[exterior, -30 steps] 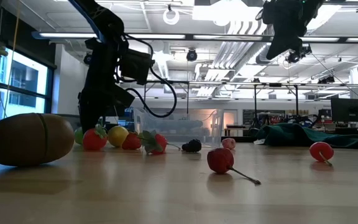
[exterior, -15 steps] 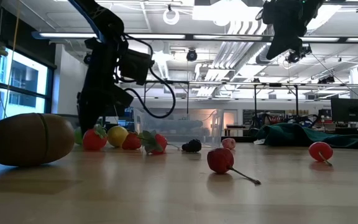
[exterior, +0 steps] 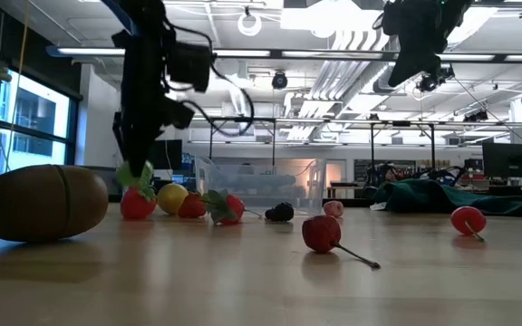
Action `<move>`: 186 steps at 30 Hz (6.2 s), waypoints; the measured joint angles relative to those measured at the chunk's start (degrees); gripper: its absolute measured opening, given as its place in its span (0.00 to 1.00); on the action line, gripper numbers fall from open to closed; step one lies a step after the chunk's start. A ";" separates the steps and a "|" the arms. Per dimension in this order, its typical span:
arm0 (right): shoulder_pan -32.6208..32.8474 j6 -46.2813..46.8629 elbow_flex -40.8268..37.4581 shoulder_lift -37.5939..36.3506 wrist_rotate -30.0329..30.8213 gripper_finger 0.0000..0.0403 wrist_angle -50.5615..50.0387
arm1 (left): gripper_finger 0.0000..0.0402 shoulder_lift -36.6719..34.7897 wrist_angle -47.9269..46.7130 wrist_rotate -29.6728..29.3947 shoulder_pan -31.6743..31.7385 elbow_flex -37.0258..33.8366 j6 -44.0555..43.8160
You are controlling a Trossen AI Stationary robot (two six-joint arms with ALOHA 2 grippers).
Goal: Pick and placing Produce into tupperware
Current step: Put the green cabbage into the transparent bin, then put the yellow lemon into the transparent bin
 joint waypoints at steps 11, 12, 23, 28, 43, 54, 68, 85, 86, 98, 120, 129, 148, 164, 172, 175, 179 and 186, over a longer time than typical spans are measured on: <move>-0.02 0.00 0.00 0.00 0.00 0.00 0.00 | 0.59 -13.16 9.81 -1.40 -0.02 0.00 -0.39; -0.01 0.00 0.00 0.00 -0.02 0.00 0.02 | 0.59 -14.09 11.21 -1.38 -0.13 0.00 -0.38; 0.01 0.00 0.00 0.00 -0.01 0.00 0.02 | 0.59 -15.89 19.89 -4.95 -4.38 5.42 1.93; -0.01 0.00 0.00 -0.02 0.00 0.00 0.02 | 0.59 -12.70 20.30 -6.21 -6.74 10.33 4.19; 0.01 0.00 0.00 0.00 -0.02 0.00 0.02 | 0.59 12.77 7.93 -1.42 -8.65 28.79 12.37; 0.01 0.00 0.00 0.00 -0.01 0.00 0.04 | 0.59 25.88 3.22 0.24 -8.22 33.97 15.03; 0.00 0.00 0.00 0.00 0.00 0.00 0.17 | 0.59 30.16 2.72 1.40 -7.43 33.92 14.92; -0.01 0.00 0.00 -0.02 0.00 0.00 0.17 | 0.60 30.14 2.98 2.79 -7.50 33.92 14.53; -0.02 0.00 0.00 -0.02 0.00 0.00 0.17 | 0.60 30.14 3.00 2.80 -7.50 33.92 14.53; 0.00 0.00 0.00 0.00 0.00 0.00 0.17 | 0.77 30.12 3.26 3.53 -7.50 33.92 16.40; 0.01 0.00 0.00 0.00 0.00 0.00 0.17 | 0.67 30.05 -14.83 1.49 -7.52 51.91 14.76; -0.02 0.00 0.00 -0.02 0.00 0.00 0.17 | 0.65 28.59 -32.88 -1.25 -7.52 65.10 9.87; 0.01 0.00 0.00 -0.02 0.00 0.00 0.17 | 0.65 5.83 -25.39 -1.68 -7.54 32.32 -24.59; 0.01 0.00 0.00 -0.01 0.00 0.00 0.17 | 0.65 0.11 2.44 5.27 -7.52 6.24 -41.86; 0.00 0.00 0.00 -0.02 0.00 0.00 0.17 | 0.65 0.08 8.83 4.29 -7.52 1.11 -44.38; -0.02 0.00 0.00 -0.02 -0.02 0.00 0.17 | 0.65 0.08 11.85 4.23 -7.50 -0.99 -44.97; -0.01 0.00 0.00 -0.01 -0.01 0.00 0.17 | 0.65 0.08 16.07 4.04 -7.50 -3.50 -45.67; -0.02 0.00 0.00 -0.02 0.00 0.00 0.17 | 0.65 0.30 20.15 4.04 -7.50 -6.19 -46.99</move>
